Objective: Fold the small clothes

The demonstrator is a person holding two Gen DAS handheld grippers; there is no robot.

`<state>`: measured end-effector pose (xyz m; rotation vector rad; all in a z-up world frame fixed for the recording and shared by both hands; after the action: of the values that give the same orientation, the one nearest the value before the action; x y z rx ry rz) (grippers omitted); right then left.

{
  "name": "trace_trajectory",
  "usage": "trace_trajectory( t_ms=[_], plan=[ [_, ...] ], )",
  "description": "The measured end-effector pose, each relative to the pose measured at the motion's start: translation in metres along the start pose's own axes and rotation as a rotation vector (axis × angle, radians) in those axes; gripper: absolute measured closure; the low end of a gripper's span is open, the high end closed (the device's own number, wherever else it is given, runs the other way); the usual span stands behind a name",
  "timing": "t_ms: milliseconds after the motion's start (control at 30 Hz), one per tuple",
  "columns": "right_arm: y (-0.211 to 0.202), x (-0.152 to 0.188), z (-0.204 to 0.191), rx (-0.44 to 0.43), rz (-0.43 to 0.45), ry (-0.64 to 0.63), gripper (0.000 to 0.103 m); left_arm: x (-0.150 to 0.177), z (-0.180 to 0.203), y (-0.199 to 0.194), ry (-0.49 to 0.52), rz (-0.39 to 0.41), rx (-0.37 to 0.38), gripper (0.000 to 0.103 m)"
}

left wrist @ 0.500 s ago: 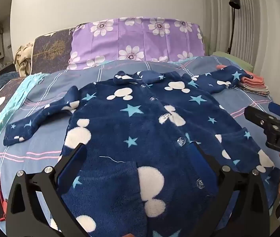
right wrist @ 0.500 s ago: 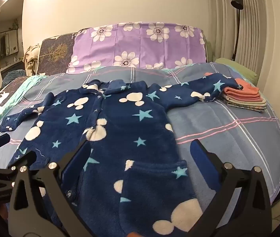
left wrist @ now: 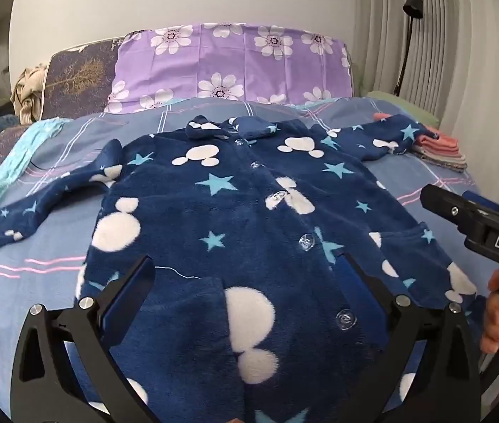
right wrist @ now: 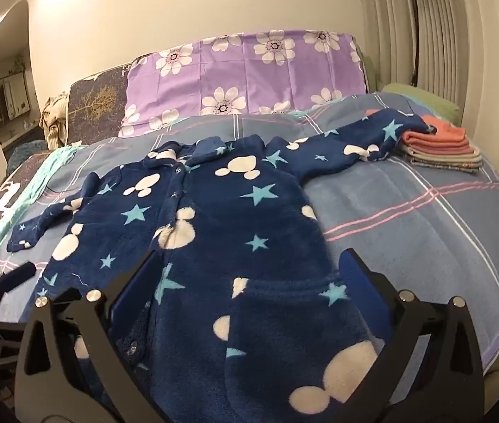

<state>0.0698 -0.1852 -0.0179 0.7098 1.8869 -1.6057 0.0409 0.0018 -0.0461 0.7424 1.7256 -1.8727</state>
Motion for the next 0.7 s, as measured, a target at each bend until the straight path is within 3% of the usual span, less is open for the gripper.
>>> trace_trajectory(
  t_ms=[133, 267, 533, 700],
  plan=[
    [0.003, 0.001, -0.001, 0.01, -0.01, -0.007, 0.002, 0.002, 0.005, 0.004, 0.028, -0.025, -0.017, 0.001],
    [0.006, 0.004, -0.003, 0.009, -0.02, -0.004, 0.002, 0.007, 0.011, 0.01, 0.067, -0.09, 0.02, 0.001],
    [0.007, 0.006, -0.004, 0.009, -0.029, 0.002, 0.002, 0.012, 0.018, 0.012, 0.1, -0.083, 0.011, 0.001],
    [0.007, 0.006, -0.006, 0.018, -0.02, -0.004, 0.002, 0.014, 0.016, 0.006, 0.122, -0.022, -0.028, 0.001]
  ],
)
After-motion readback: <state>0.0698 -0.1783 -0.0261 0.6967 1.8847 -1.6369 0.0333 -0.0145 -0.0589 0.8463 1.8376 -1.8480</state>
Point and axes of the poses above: each gripper's, at about its wrist camera, not at the fingertips, and y roughly the way its jaws point, z to its right, x to its underside, the point moved 5 cm from there along y, roughly the way its jaws point, and after that the axes turned 11 degrees about -z, right-handed, at the moved point
